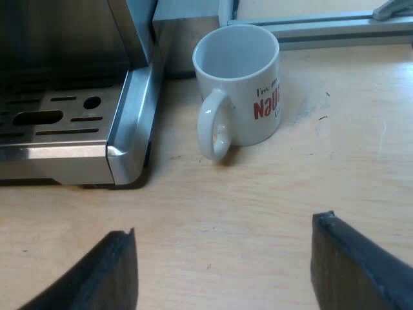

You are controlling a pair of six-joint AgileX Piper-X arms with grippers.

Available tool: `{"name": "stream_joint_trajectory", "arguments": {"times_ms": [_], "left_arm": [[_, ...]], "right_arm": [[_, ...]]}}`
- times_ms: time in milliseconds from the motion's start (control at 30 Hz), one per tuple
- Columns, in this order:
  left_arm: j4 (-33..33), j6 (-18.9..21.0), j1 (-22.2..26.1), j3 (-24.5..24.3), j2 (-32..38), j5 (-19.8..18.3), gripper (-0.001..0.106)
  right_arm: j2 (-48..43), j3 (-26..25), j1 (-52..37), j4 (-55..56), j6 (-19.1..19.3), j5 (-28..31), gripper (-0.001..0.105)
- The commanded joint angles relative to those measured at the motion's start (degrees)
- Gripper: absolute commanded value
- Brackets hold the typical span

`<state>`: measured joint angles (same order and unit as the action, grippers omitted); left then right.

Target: Put the handle in the coffee machine

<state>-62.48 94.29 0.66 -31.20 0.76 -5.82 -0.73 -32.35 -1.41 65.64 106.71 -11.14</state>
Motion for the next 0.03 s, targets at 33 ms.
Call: {"name": "stream_joint_trajectory", "arguments": {"times_ms": [33], "left_arm": [[0.70,0.62,0.01,0.00,7.89,0.37,0.071]], "right_arm": [[-2.20,-0.23,-0.32,-0.67,0.01,-0.27,0.059]]}}
